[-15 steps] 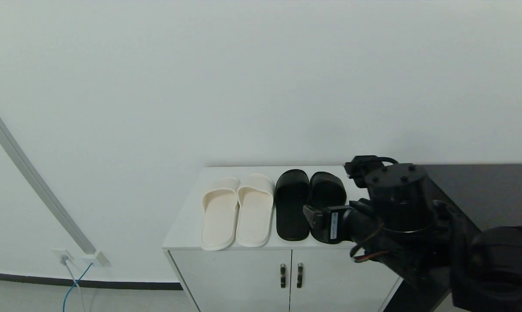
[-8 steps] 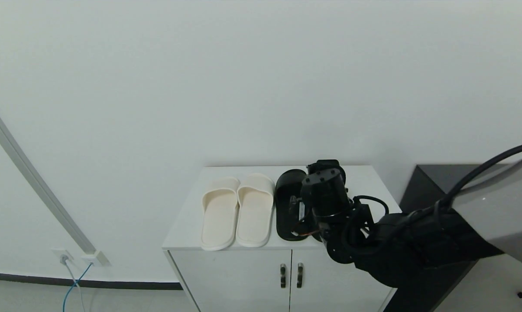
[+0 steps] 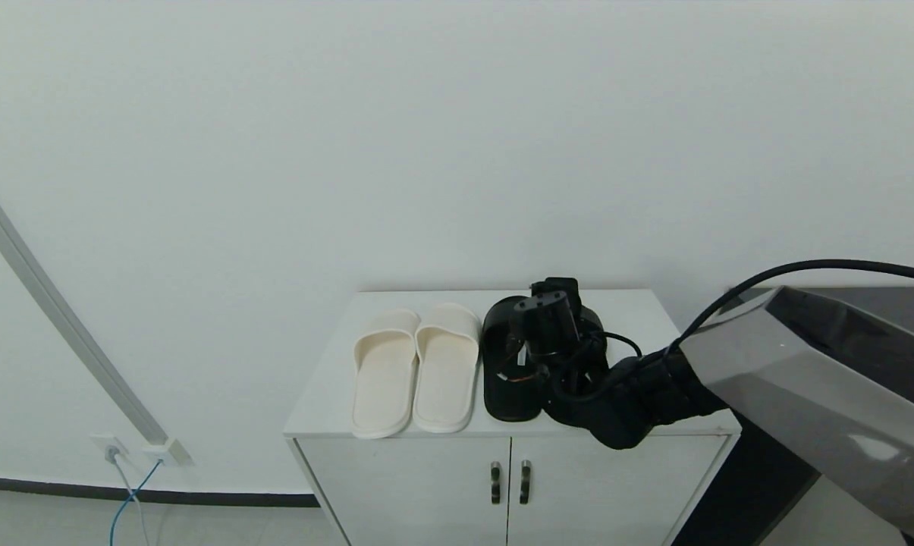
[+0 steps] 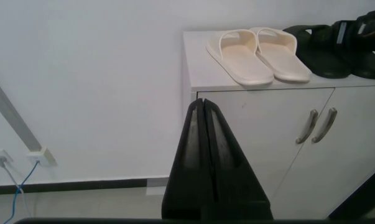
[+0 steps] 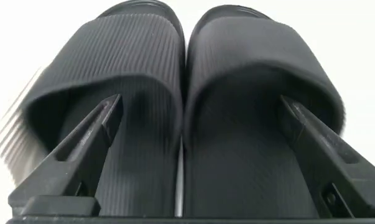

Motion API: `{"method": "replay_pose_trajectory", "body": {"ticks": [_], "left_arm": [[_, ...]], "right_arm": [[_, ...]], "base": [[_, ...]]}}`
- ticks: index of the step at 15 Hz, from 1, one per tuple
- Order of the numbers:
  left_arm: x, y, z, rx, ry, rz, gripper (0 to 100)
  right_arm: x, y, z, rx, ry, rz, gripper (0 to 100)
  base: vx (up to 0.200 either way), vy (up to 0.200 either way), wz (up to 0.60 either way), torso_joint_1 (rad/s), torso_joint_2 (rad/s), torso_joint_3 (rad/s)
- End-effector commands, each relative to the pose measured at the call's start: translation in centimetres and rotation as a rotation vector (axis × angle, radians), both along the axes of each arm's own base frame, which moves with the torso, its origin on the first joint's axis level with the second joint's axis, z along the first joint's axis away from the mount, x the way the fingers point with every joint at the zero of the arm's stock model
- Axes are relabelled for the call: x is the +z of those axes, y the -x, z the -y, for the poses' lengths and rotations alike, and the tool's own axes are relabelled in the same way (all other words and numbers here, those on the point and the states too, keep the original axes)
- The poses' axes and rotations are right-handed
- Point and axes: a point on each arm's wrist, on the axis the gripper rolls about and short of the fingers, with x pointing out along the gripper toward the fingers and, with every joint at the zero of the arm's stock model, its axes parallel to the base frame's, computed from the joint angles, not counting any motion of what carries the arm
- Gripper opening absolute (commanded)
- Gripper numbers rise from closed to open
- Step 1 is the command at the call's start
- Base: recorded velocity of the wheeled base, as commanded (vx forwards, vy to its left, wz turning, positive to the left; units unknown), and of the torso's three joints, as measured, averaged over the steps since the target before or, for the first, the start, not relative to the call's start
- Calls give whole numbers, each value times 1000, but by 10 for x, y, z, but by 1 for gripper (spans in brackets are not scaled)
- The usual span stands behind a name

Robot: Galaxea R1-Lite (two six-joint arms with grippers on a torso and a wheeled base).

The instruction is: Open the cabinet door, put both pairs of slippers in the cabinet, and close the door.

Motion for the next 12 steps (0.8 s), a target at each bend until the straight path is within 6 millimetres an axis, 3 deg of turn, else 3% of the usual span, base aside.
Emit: {"method": "replay_pose_trajectory", "body": {"ticks": [1, 5, 6, 12], "left_arm": [[0, 0, 0, 0, 0, -1, 0], [0, 0, 0, 0, 0, -1, 0], [0, 0, 0, 0, 0, -1, 0], [0, 0, 0, 0, 2, -1, 0]], "right_arm": [[-14, -14, -3, -21, 6, 2, 100], [-13, -22, -5, -38, 0, 23, 100], [-13, -22, -5, -40, 0, 23, 0], [-6, -17, -1, -40, 1, 22, 0]], "base": [[0, 0, 0, 0, 0, 0], [0, 0, 0, 0, 0, 0], [0, 0, 0, 0, 0, 0], [0, 0, 0, 0, 0, 0]]}}
